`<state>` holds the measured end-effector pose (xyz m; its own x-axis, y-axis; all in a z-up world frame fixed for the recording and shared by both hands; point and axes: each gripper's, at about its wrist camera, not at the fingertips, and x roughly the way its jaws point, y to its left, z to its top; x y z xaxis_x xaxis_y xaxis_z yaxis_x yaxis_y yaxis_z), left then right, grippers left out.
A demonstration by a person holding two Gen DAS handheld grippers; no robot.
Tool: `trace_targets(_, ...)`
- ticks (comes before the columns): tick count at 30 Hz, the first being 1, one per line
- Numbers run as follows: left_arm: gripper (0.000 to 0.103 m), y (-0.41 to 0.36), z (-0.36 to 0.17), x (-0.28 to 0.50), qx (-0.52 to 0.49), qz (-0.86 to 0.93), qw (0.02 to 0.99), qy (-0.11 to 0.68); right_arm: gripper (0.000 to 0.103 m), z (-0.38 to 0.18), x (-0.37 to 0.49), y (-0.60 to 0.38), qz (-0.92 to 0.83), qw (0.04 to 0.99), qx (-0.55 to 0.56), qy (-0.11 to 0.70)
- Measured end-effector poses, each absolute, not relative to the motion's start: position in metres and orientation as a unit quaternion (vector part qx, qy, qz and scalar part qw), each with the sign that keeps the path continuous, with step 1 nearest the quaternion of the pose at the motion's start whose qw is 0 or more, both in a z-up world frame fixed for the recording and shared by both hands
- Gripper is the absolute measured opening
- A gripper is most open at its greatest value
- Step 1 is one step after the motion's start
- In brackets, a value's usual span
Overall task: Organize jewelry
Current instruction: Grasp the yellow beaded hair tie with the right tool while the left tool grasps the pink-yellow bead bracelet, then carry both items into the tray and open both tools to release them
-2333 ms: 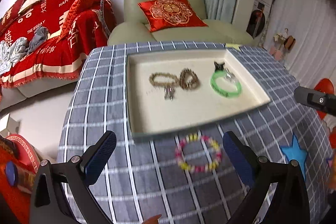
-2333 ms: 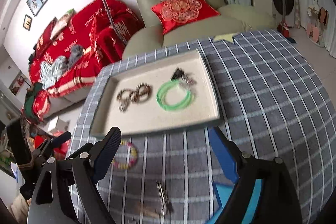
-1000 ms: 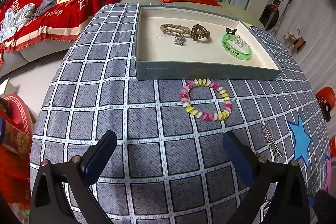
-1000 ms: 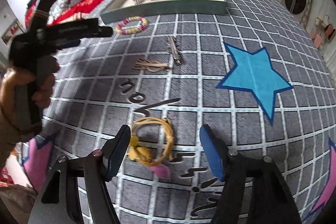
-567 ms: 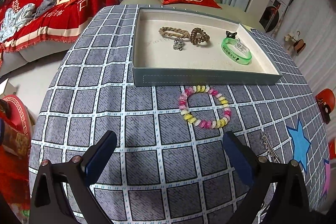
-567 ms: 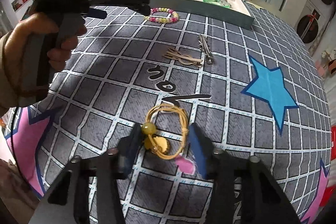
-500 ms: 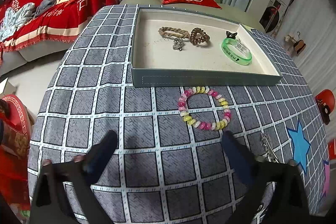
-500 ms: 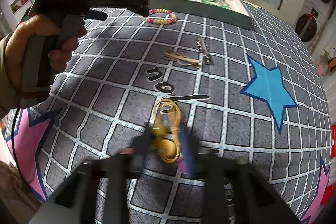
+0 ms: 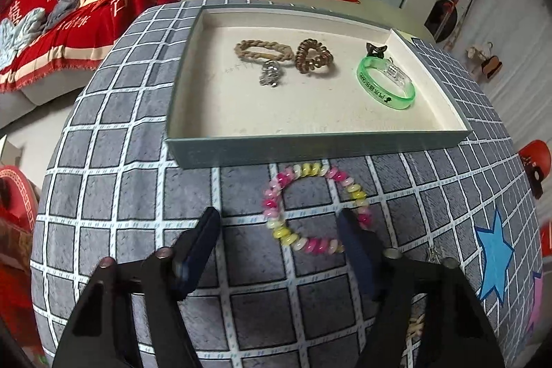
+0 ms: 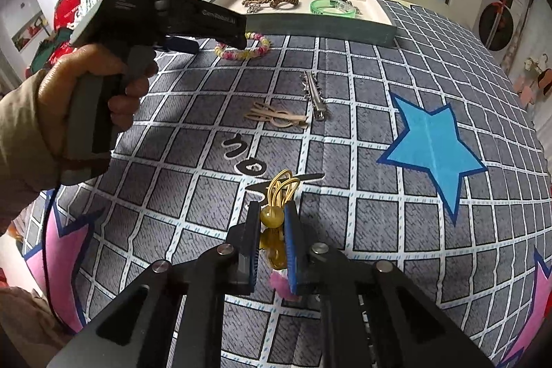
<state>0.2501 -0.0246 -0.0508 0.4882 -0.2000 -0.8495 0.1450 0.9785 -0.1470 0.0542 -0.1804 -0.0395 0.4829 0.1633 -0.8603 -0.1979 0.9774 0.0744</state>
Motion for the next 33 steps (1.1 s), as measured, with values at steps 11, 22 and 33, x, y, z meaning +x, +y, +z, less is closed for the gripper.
trace_targets(11, 0.025, -0.032, -0.049, 0.245, -0.006, -0.124, 0.863, 0.489, 0.014, -0.031, 0.064, -0.203, 0.092, 0.866, 0.025, 0.491)
trace_targets(22, 0.025, -0.018, -0.014, 0.232, -0.032, -0.165, 0.875, 0.454, 0.014, 0.003, 0.103, -0.232, 0.084, 0.882, 0.059, 0.459)
trace_targets(33, 0.025, -0.009, 0.027, 0.256, -0.036, -0.171, 0.891, 0.419, 0.014, 0.048, 0.185, -0.244, 0.108, 0.895, 0.091, 0.424)
